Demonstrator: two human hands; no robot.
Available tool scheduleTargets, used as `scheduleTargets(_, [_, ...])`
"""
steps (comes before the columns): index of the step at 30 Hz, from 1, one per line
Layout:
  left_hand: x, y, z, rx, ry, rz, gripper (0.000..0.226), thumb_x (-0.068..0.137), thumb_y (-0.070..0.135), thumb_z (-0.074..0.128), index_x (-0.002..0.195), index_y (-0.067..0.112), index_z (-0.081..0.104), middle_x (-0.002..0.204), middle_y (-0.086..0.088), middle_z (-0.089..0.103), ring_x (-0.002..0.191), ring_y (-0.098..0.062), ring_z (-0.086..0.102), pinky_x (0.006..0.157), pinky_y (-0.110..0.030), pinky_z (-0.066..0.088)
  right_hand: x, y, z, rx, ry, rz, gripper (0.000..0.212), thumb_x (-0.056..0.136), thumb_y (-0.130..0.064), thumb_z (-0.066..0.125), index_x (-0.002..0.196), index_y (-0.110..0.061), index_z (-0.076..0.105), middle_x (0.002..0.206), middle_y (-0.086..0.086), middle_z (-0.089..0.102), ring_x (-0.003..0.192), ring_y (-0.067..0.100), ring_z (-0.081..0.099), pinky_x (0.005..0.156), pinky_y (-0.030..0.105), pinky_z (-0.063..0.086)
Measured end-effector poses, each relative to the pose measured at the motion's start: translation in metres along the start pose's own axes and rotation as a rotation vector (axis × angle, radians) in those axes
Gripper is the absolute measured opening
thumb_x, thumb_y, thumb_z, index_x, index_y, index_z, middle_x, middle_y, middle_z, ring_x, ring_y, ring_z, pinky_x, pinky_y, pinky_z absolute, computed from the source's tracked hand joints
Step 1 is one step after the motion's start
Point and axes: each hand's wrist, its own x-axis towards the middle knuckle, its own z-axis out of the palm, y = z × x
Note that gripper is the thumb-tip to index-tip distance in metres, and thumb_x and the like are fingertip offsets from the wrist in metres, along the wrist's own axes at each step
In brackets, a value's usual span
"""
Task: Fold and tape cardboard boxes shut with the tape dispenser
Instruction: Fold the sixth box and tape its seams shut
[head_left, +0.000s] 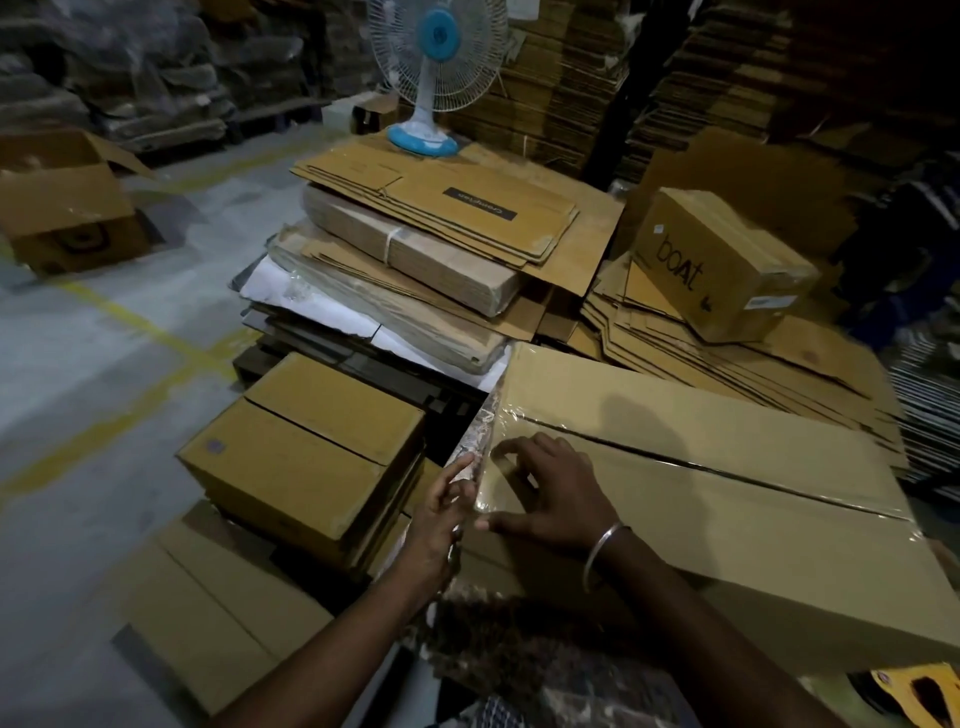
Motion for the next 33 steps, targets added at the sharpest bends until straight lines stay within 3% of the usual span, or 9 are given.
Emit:
scheduleTargets(4, [-0.008,-0.009,0.001,0.246,0.078,0.207,0.06,0.078,0.071,0.056,0.12,0.029,0.065,0.119,0.029,0.065,0.113,0.006,0.059,0.091,-0.024,0.05,0.0,0.0,-0.002,0.022,-0.018,0.011,0.088,0.058,-0.088,0.058,0.127,-0.033,0.058,0.097,-0.014,0.05,0.095,0.014,0.048,0.079,0.032,0.033])
scheduleTargets(7, [0.003,-0.003,-0.006,0.193,0.074,0.168,0.063,0.074,0.069,0.065,0.118,0.024,0.067,0.113,0.018,0.07,0.106,-0.006,0.065,0.087,-0.035,0.053,-0.001,0.0,-0.003,0.052,-0.047,-0.002,0.083,0.063,-0.083,0.057,0.129,-0.032,0.056,0.103,-0.011,0.053,0.098,0.014,0.047,0.08,0.031,0.031])
scheduleTargets(12, [0.054,0.04,0.005,0.132,0.14,0.137,0.018,0.096,0.021,0.06,0.112,0.019,0.069,0.108,0.0,0.073,0.107,-0.023,0.066,0.095,-0.045,0.048,-0.003,0.008,-0.005,0.322,0.121,0.066,0.052,0.07,-0.029,0.065,0.121,-0.021,0.061,0.095,-0.002,0.056,0.086,0.019,0.052,0.074,0.033,0.044])
scheduleTargets(15, [0.09,0.075,0.038,0.269,0.056,0.152,0.03,0.099,0.013,0.058,0.129,0.015,0.061,0.127,-0.004,0.064,0.119,-0.021,0.059,0.095,-0.033,0.048,-0.004,0.008,-0.007,0.507,0.242,0.18,0.045,0.074,-0.012,0.061,0.118,-0.024,0.061,0.084,0.002,0.056,0.076,0.018,0.056,0.071,0.023,0.048])
scheduleTargets(18, [0.127,0.097,0.067,0.278,-0.036,-0.011,0.053,0.099,0.018,0.058,0.15,0.019,0.042,0.145,-0.001,0.05,0.122,-0.022,0.055,0.088,-0.032,0.051,-0.006,0.008,-0.008,0.598,0.268,0.196,0.045,0.079,-0.009,0.061,0.121,-0.024,0.061,0.083,-0.004,0.06,0.079,0.019,0.062,0.082,0.032,0.057])
scheduleTargets(22, [0.153,0.102,0.086,0.632,-0.035,-0.051,0.071,0.098,0.029,0.06,0.158,0.018,0.024,0.157,-0.01,0.038,0.138,-0.031,0.043,0.112,-0.04,0.039,-0.006,0.008,-0.012,0.619,0.278,0.221,0.041,0.085,-0.004,0.062,0.119,-0.026,0.062,0.086,-0.006,0.063,0.083,0.011,0.062,0.075,0.027,0.055])
scheduleTargets(24, [0.16,0.097,0.088,0.812,-0.001,0.003,0.068,0.097,0.033,0.06,0.155,0.012,0.032,0.153,-0.014,0.042,0.136,-0.033,0.044,0.11,-0.039,0.04,-0.006,0.008,-0.012,0.623,0.276,0.229,0.04,0.087,0.0,0.063,0.119,-0.024,0.063,0.087,-0.006,0.064,0.084,0.01,0.064,0.076,0.022,0.054])
scheduleTargets(27, [0.161,0.098,0.086,0.737,0.06,0.022,0.056,0.093,0.035,0.058,0.144,0.013,0.049,0.138,-0.014,0.056,0.121,-0.033,0.057,0.102,-0.045,0.049,-0.005,0.011,-0.01,0.635,0.283,0.251,0.038,0.086,-0.006,0.063,0.119,-0.024,0.063,0.088,-0.005,0.067,0.087,0.015,0.066,0.087,0.032,0.058])
scheduleTargets(33, [0.172,0.107,0.073,0.775,0.072,0.108,0.063,0.091,0.018,0.068,0.148,0.014,0.044,0.152,-0.009,0.037,0.134,-0.031,0.044,0.111,-0.044,0.04,-0.003,0.015,-0.006,0.705,0.274,0.259,0.035,0.088,-0.009,0.062,0.118,-0.027,0.063,0.089,-0.004,0.069,0.087,0.017,0.067,0.092,0.04,0.057])
